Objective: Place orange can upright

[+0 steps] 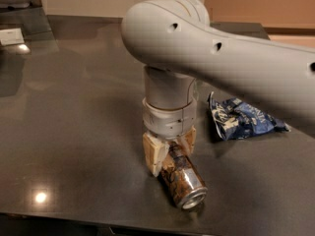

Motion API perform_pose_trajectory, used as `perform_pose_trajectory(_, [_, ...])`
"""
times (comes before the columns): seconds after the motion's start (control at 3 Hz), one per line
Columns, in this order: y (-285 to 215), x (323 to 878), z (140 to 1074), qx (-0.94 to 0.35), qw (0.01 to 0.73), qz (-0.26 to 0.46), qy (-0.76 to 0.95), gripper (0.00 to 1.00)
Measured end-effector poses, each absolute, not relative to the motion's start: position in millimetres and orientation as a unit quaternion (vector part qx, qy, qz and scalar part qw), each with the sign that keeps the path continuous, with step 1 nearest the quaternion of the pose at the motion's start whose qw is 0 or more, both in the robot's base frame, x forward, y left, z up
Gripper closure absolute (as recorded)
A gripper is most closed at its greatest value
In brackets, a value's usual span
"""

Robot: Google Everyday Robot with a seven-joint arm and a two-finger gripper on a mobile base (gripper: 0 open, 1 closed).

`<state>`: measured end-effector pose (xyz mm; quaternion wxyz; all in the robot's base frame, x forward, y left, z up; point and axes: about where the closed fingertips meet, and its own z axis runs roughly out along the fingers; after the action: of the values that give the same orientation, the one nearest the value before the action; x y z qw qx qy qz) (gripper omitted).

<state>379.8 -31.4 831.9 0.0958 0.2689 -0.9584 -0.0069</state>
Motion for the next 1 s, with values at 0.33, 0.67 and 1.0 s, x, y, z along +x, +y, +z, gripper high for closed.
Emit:
perform_pose_trajectory(0.33, [-29.7, 388.1, 843.2, 0.276, 0.083, 0.000, -0.957, 0.65])
perform_pose_trajectory(0.67, [-22.7, 402.7, 857.0, 0.300, 0.061, 0.000, -0.952, 0.88])
perform_pose_trajectory(1.0, [-10.4, 425.7, 876.3, 0.345, 0.018, -0.014, -0.938, 1.00])
